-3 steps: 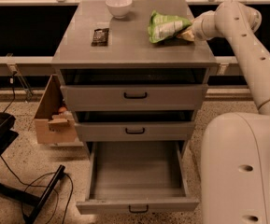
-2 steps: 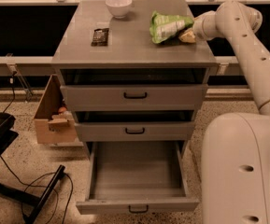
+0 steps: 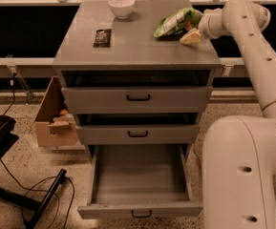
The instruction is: Pick green rice chip bag from bottom drawer and place on counter
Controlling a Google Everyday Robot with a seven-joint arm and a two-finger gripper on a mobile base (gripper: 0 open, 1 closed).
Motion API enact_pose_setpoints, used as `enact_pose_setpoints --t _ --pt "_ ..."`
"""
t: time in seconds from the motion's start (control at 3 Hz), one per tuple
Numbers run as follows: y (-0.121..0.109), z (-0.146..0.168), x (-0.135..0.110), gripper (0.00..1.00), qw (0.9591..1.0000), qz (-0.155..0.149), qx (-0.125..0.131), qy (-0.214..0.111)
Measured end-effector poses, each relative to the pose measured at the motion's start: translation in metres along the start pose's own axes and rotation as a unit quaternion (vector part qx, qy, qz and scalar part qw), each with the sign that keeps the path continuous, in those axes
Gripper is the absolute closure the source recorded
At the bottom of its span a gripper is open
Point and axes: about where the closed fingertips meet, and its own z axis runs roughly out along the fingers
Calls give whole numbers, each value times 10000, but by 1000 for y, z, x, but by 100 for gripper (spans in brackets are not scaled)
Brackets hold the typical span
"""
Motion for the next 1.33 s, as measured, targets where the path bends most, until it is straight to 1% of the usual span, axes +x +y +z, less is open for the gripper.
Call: enact_pose_setpoints --t 0.33,0.67,1.0,1.33 --pt "-2 -1 -2 38 10000 1 0 0" --pt "-16 -42 11 61 9996 260 -54 -121" --pt "-25 -90 26 84 9982 542 -208 -119" --pt "-19 -132 41 100 9953 810 -522 -107"
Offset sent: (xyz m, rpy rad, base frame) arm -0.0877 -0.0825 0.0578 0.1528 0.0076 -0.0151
